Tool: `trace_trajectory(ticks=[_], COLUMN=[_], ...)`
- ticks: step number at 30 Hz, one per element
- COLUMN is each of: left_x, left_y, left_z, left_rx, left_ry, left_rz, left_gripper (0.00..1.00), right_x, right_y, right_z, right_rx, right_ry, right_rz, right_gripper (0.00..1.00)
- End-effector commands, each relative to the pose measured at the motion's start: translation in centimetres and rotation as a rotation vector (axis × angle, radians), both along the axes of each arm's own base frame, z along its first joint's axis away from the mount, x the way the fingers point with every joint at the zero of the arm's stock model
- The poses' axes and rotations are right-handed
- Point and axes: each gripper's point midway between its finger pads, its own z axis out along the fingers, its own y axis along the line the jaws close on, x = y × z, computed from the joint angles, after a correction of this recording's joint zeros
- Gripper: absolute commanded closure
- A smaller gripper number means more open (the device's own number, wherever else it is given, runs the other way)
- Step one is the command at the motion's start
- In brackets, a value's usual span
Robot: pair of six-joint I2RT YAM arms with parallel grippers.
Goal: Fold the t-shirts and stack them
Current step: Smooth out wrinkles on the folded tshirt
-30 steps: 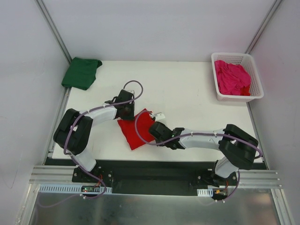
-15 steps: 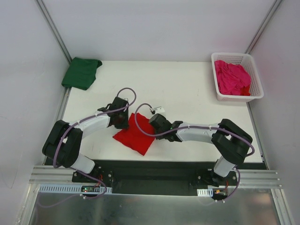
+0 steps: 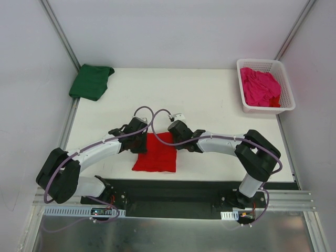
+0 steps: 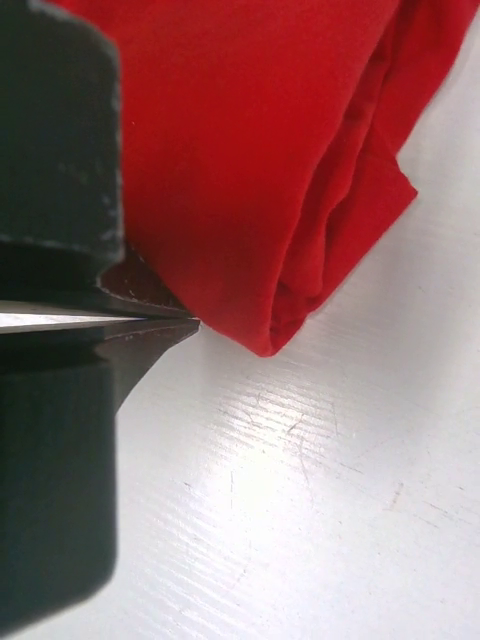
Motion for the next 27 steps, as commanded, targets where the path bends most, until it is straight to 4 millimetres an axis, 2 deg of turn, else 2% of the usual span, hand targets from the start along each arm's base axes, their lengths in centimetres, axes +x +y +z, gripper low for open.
trace_trajectory(ticks=[1,6,9,11,14,18,19,21,22,24,25,27], left_x=[-1.1,-0.5,0.3,1.2,2.0,2.4,2.2,2.3,2.0,1.8,1.4,1.1], left_y=[0.8,1.5,2.2,2.6,3.6,5.3,5.5,6.1,5.9,5.7,4.9,4.6], left_z=[0.4,1.7,3.5,5.4,7.0,7.4,7.1,7.6,7.6,7.5,7.6,7.4], left_rx=[0.019,0.038,0.074,0.092,0.094,0.046,0.027,-0.001,-0.036,-0.091,-0.157,-0.219], left_ry=[-0.011,-0.062,-0.122,-0.180,-0.225,-0.223,-0.216,-0.239,-0.242,-0.239,-0.243,-0.236], left_rz=[0.057,0.066,0.068,0.064,0.085,0.146,0.151,0.171,0.166,0.168,0.147,0.155], left_gripper=[1.00,1.00,0.99,0.93,0.78,0.60,0.49,0.37,0.25,0.18,0.16,0.13], right_x=[1.7,1.8,1.7,1.8,1.2,0.3,0.0,-0.4,-0.6,-0.8,-0.9,-0.9], right_y=[1.2,0.5,-0.3,-1.0,-1.7,-2.6,-3.0,-3.3,-3.4,-3.5,-3.5,-3.6], right_z=[2.1,2.4,3.2,3.9,4.1,4.8,4.6,4.9,4.9,5.0,5.1,5.3], right_rx=[0.042,0.030,0.018,0.015,0.012,0.030,0.024,0.032,0.034,0.036,0.041,0.044], right_ry=[-0.052,-0.062,-0.083,-0.103,-0.101,-0.097,-0.092,-0.091,-0.088,-0.083,-0.082,-0.083], right_rz=[0.009,-0.002,-0.011,-0.025,-0.027,-0.028,-0.028,-0.028,-0.024,-0.018,-0.017,-0.015], right_gripper=[0.99,0.99,0.99,0.99,0.99,0.99,0.99,0.98,0.95,0.91,0.90,0.88])
